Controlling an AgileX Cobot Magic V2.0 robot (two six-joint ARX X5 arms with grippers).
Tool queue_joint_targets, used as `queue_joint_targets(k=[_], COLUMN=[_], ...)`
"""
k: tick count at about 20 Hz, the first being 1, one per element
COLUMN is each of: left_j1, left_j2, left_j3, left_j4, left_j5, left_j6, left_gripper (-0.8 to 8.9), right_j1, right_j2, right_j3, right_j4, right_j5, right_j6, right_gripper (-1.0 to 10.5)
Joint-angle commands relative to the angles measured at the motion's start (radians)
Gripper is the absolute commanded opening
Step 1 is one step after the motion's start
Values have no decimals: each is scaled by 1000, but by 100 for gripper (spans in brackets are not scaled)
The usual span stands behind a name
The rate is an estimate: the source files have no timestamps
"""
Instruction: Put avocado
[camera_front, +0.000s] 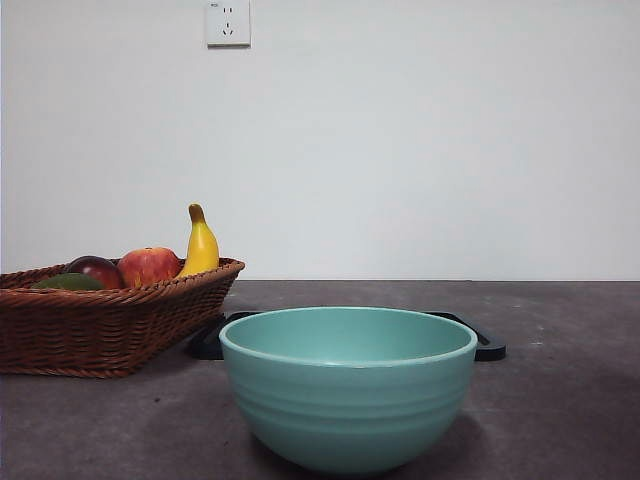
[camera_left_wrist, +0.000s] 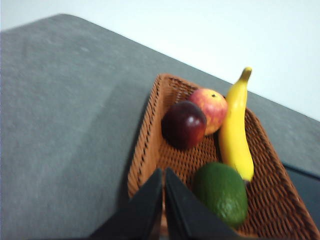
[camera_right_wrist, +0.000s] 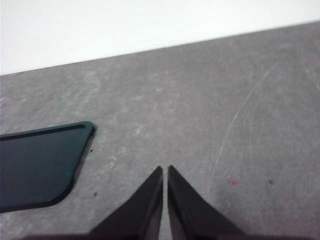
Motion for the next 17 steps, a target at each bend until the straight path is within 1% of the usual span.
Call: queue_joint_targets(k=[1,3,7,10,13,17], left_j1=[3,3,3,3,3,3], left_j2=[3,13,58,115,186,295], left_j3=[58,101,198,278,359,476], left_j4=[-40,-73,-111,-154,-199,-280], left_j5=[13,14,22,45,100,185], left_j6=[-31,-51,-49,-39,-2,69], left_gripper=[9,9,9,9,9,9], right_j1=[0,0,0,0,0,1], right_j2=[-2,-1,29,80,152,272], right_j3=[57,98,210,312,420,577], right_j4=[-2,-17,-77,-156,-240,-372], right_j5=[-3,-3,-5,-30,-70,-163], right_j6=[48,60,70,68,42,-27], right_gripper=[7,7,7,7,7,7])
